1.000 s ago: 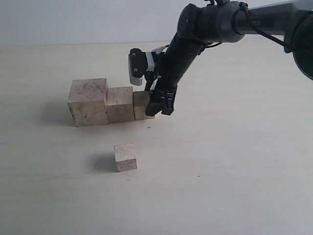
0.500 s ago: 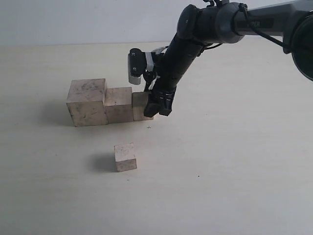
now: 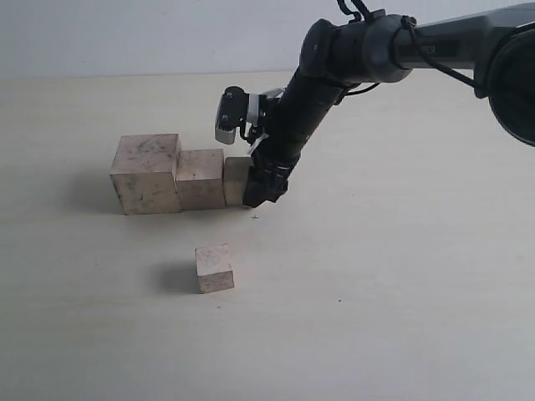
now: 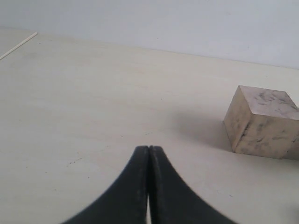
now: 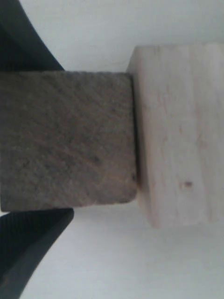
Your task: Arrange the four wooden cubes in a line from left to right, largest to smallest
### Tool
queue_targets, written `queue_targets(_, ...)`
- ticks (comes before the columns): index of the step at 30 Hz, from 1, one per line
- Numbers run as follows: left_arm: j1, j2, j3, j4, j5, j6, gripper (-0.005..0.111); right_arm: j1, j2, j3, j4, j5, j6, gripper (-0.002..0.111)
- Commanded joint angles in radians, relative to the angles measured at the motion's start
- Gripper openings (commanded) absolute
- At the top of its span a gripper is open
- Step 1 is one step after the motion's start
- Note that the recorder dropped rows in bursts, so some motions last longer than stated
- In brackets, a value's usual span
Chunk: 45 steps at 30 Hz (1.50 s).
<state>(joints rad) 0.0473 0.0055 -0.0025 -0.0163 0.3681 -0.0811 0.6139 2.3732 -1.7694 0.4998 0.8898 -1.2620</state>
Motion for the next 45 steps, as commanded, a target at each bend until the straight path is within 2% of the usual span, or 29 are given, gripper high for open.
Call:
queue_targets(1,0.002,-0.006,0.002,-0.006,-0.009,-0.003,0.0,0.0,-0.001,0.006,-0.006,-0.008,0.043,0.068)
queue_targets(6,0.002,-0.006,0.002,-0.006,-0.009,-0.005,0.0,0.0,-0.003,0.006,-0.026,-0.002,0.102,0.068)
queue_targets(11,0.002,-0.006,0.002,-0.006,-0.009,-0.005,0.0,0.0,-0.049,0.006,-0.151,0.02,0.259,0.068)
queue_targets(19,0.002,-0.006,0.002,-0.006,-0.009,-0.005,0.0,0.0,-0.187,0.006,-0.193,0.17,0.661,0.068)
queue_targets(22,0.002,-0.006,0.002,-0.006,-0.009,-0.005,0.0,0.0,-0.22,0.006,-0.193,0.248,0.676,0.068)
queue_targets(25,0.002,-0.006,0.002,-0.006,-0.009,-0.005,0.0,0.0,-0.23,0.006,-0.223,0.23,0.68,0.066)
queue_targets(31,0.002,-0.006,0.002,-0.006,-0.009,-0.005,0.0,0.0,-0.195,0.008,-0.347,0.158,0.69,0.052)
queue_targets(39,0.002,-0.006,0.002,-0.006,-0.009,-0.005,0.0,0.0,-0.132,0.008,-0.36,0.073,0.734,0.052)
queue_targets(45,0.002,-0.006,0.002,-0.006,-0.009,-0.005,0.0,0.0,-0.099,0.008,-0.361,0.072,0.742,0.052)
